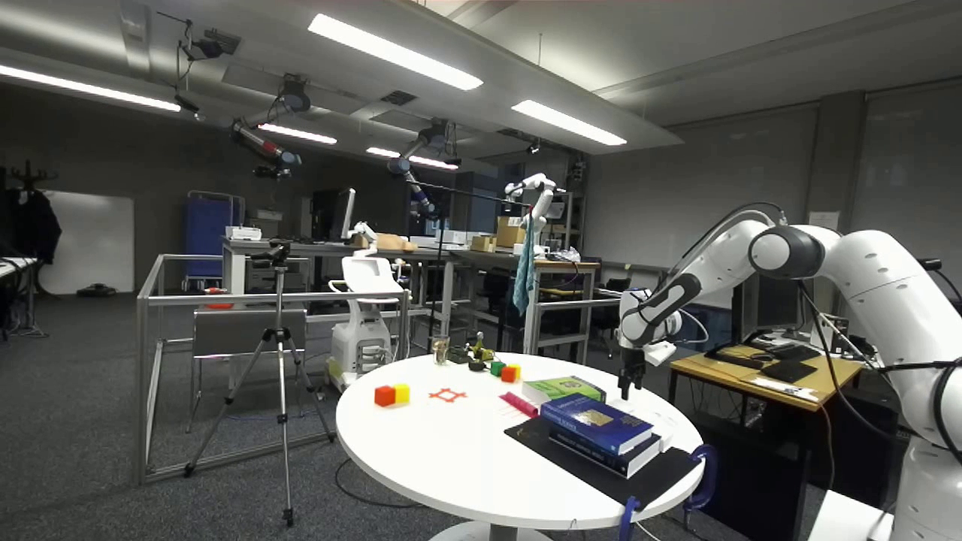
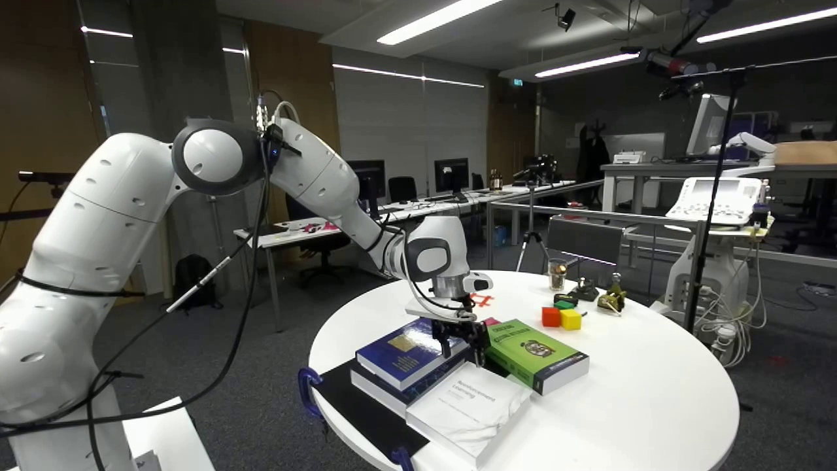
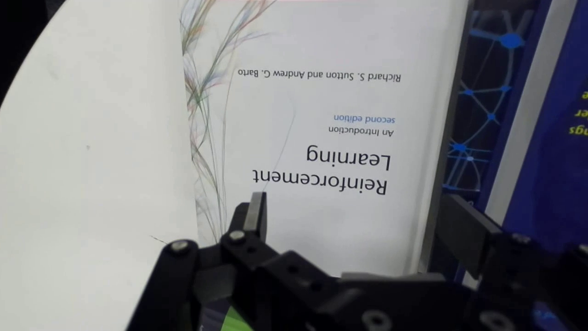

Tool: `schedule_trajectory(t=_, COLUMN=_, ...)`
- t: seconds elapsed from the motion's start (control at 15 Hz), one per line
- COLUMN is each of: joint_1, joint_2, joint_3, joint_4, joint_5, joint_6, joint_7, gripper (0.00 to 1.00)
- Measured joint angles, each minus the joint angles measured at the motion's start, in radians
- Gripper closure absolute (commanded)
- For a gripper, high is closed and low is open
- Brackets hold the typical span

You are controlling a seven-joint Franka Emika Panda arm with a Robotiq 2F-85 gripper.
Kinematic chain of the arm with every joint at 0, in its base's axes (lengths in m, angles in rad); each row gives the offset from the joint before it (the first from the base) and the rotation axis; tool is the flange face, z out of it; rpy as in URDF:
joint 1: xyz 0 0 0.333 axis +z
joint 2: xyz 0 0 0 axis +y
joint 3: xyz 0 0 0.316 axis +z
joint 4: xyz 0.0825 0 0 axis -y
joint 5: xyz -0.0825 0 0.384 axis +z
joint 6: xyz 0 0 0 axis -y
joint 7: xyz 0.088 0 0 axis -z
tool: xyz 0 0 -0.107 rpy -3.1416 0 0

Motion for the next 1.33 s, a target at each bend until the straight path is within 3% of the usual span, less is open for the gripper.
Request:
schedule_trajectory(t=0.4, joint_1=-0.042, joint_2=0.050, joint_3=0.044, joint_4=0.050, joint_5=0.072, joint_6=-0.032, joint_7=-0.069, gripper=0.00)
schedule_trajectory(t=1.33, joint_1=-0.044, joint_2=0.147, joint_3=0.049, joint_4=0.139, joint_5=0.072, joint_6=-0.041, joint_7=-0.083, gripper=0.00)
